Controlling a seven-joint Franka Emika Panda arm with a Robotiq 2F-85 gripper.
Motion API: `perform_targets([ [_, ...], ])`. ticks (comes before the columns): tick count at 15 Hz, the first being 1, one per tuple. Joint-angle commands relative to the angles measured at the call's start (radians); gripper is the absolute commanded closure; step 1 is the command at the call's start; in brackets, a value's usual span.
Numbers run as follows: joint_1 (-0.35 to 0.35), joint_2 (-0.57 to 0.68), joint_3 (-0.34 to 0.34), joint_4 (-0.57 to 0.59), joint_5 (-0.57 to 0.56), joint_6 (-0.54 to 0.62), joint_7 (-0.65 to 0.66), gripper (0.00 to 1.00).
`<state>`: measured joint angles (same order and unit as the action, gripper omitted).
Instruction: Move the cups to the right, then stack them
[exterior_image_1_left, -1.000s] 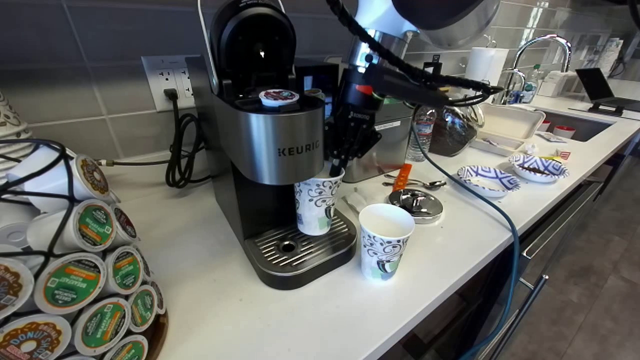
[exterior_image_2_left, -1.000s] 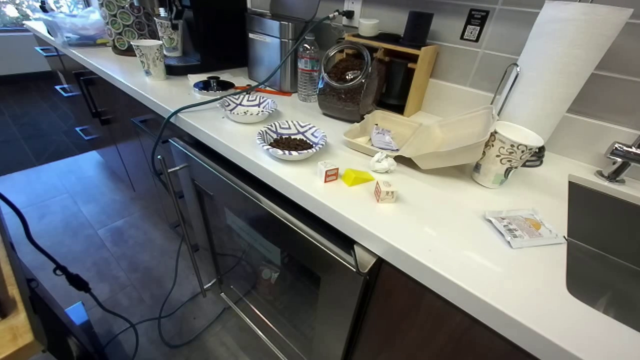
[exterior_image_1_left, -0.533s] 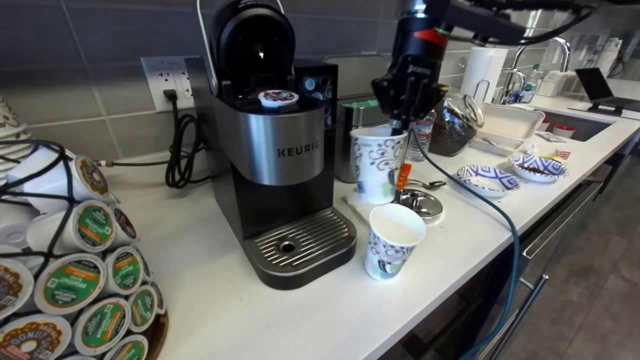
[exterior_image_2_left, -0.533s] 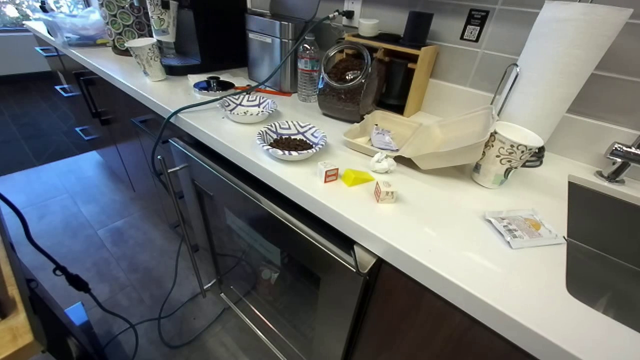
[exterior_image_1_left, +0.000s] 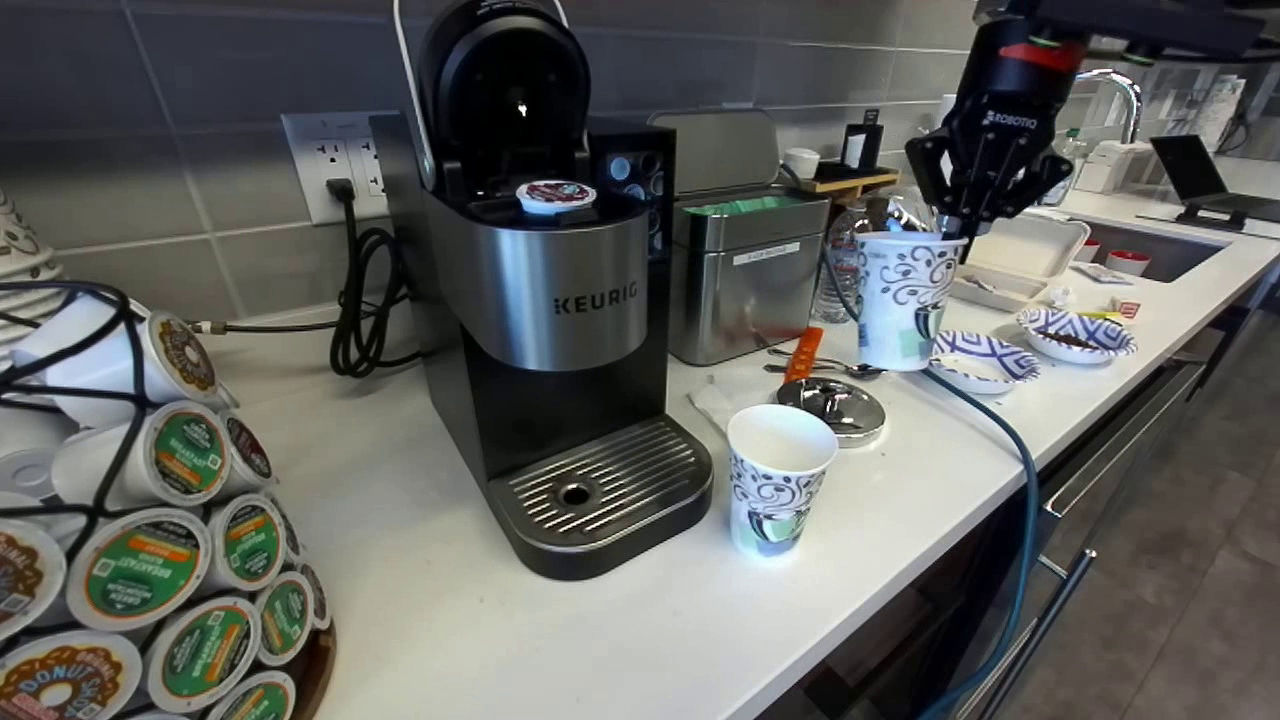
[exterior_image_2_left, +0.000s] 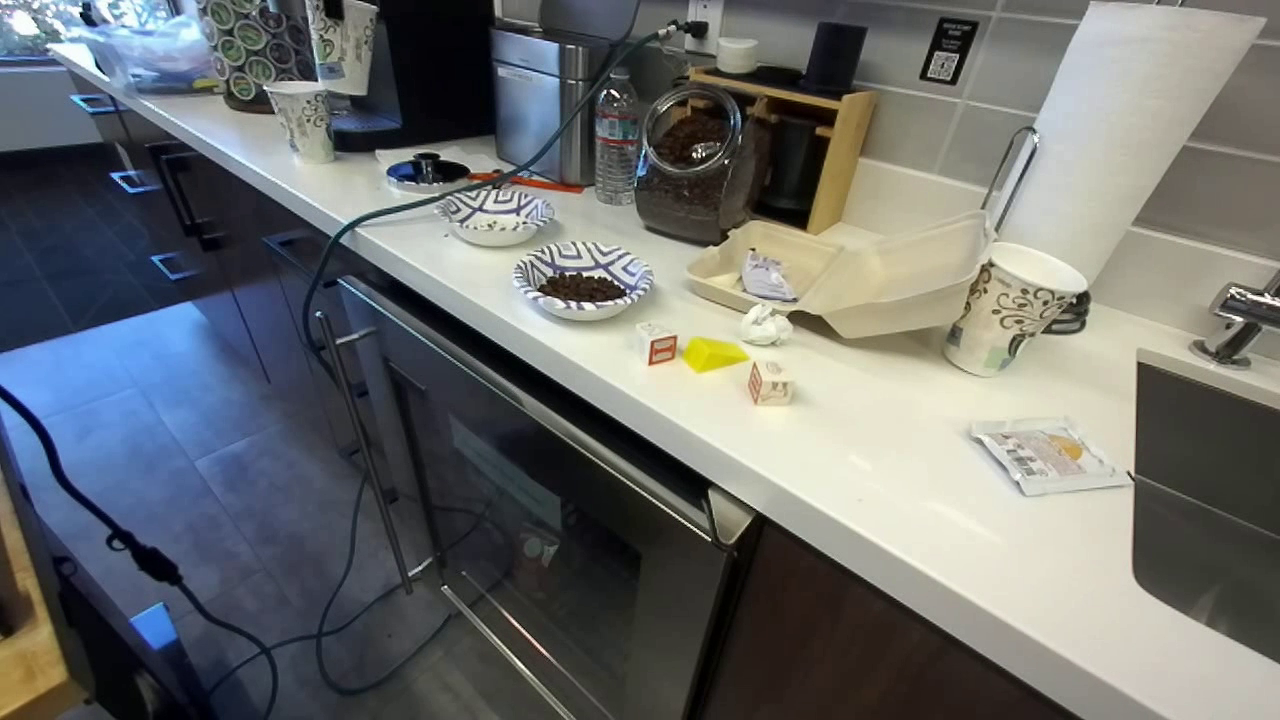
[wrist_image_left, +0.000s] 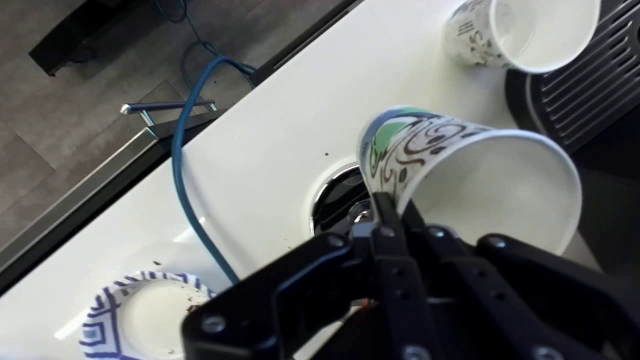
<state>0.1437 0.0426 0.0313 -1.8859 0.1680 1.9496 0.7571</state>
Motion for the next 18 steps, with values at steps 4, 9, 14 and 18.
perform_targets([
  [4, -0.055, -0.082, 0.01, -0.15, 0.001, 0.072, 0.056, 0.96],
  [9, -0.119, -0.04, -0.031, -0.134, -0.084, 0.182, 0.206, 0.99],
  [14, -0.193, 0.056, -0.105, -0.055, -0.148, 0.277, 0.348, 0.99],
  [18, -0.187, 0.16, -0.134, 0.046, -0.206, 0.278, 0.466, 0.99],
])
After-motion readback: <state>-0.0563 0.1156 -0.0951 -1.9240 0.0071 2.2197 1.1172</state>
